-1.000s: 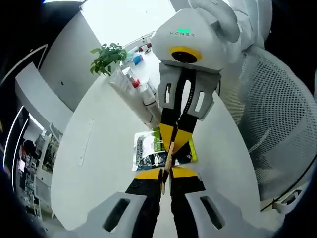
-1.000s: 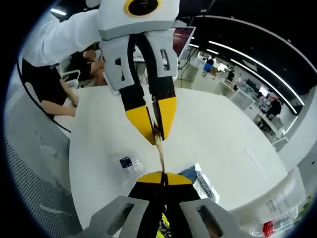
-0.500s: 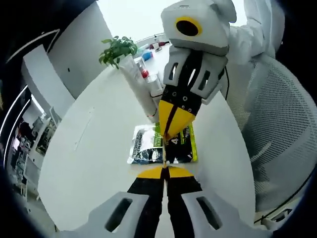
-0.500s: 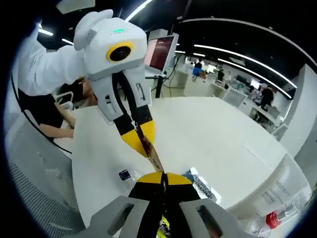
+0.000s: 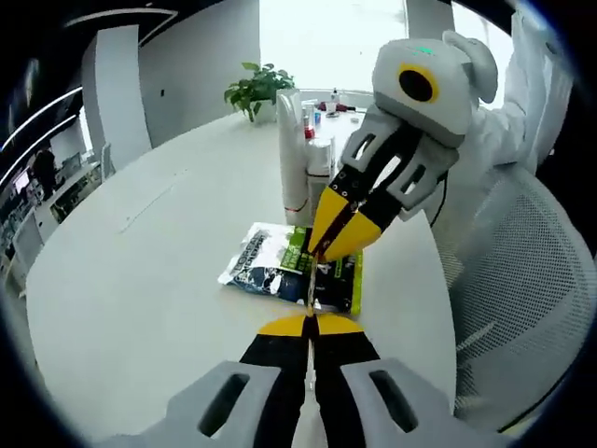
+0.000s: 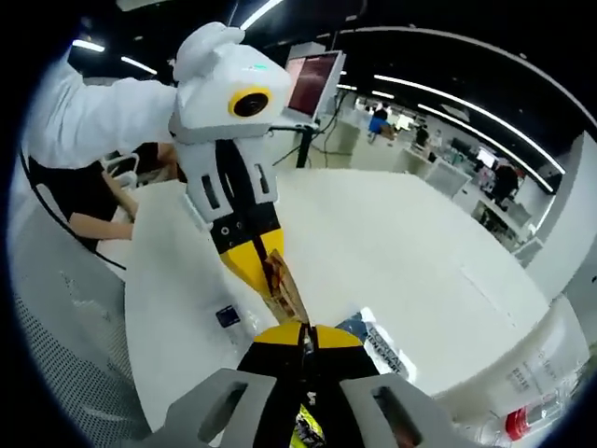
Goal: Arrange the skincare products in the storage area until every visible bottle or jar stands upright without overlapping.
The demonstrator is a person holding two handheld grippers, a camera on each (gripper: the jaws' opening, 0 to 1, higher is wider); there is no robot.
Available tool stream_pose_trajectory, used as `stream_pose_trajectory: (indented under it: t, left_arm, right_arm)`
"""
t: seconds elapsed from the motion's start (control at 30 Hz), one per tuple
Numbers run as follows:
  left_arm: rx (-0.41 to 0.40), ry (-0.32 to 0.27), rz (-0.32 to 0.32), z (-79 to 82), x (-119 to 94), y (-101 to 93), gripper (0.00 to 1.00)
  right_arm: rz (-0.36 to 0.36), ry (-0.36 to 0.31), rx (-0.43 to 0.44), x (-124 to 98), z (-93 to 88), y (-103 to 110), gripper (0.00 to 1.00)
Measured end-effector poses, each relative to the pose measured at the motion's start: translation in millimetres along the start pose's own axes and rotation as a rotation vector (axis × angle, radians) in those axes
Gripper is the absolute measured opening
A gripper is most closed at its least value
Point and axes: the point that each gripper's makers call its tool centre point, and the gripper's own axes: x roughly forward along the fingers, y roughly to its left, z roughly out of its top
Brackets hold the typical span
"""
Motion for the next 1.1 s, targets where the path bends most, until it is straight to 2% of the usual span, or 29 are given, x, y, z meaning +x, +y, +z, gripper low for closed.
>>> stream_pose_trajectory:
  t: [0.1, 0.17, 0.2, 0.27, 0.43, 0.5, 0.53, 0.67, 0.8, 0.9, 1.07, 1.1]
  left_arm:
    - [-0.039, -0.003, 0.005, -4.9, 0.8, 3.1, 0.02]
    - [-0.054, -0.013, 0.006, -4.9, 0.5, 3.6, 0.02]
    - [-0.062, -0.021, 0.008, -4.4, 0.0, 4.3, 0.02]
    - [-0.092, -0.067, -0.009, 3.8, -2.3, 0.8, 0.02]
    - [-0.142, -0.125, -0.007, 10.9, -11.2, 6.1, 0.02]
    - [-0.169, -0.195, -0.036, 19.8, -14.2, 3.7, 0.02]
    - [-0.205, -0.214, -0.045, 22.0, -16.3, 2.8, 0.02]
    - [-0.221, -0.246, -0.041, 24.7, -20.3, 6.7, 0.02]
    - [-0.261, -0.313, -0.086, 35.8, -24.1, 2.9, 0.02]
    - [-0.256, -0.318, -0.077, 37.8, -26.7, 5.3, 0.02]
    - [-0.262, -0.398, -0.115, 50.7, -35.3, 2.4, 0.02]
    - [-0.269, -0.397, -0.120, 51.2, -36.5, 0.9, 0.02]
  right_arm:
    - [-0.011, 0.012, 0.006, 3.6, -4.6, -5.1, 0.00]
    - [-0.010, 0.004, 0.052, 4.7, -5.6, -6.6, 0.01]
    - [0.014, 0.001, 0.086, 5.4, -6.6, -3.6, 0.01]
    - [0.019, -0.012, 0.120, 6.4, -7.2, -4.0, 0.03]
    - [0.043, -0.036, 0.196, 3.8, -11.1, -1.1, 0.06]
    - [0.057, -0.046, 0.221, 2.9, -11.7, 0.4, 0.07]
    - [0.065, -0.063, 0.237, 1.2, -9.4, 2.0, 0.07]
    - [0.079, -0.113, 0.303, -1.3, -0.8, 1.1, 0.07]
    - [0.084, -0.175, 0.319, -6.0, 10.9, -1.9, 0.06]
    - [0.098, -0.222, 0.359, -11.1, 20.0, -2.7, 0.05]
    - [0.137, -0.280, 0.455, -17.2, 23.4, -3.3, 0.03]
    - [0.144, -0.291, 0.473, -18.7, 24.4, -3.1, 0.04]
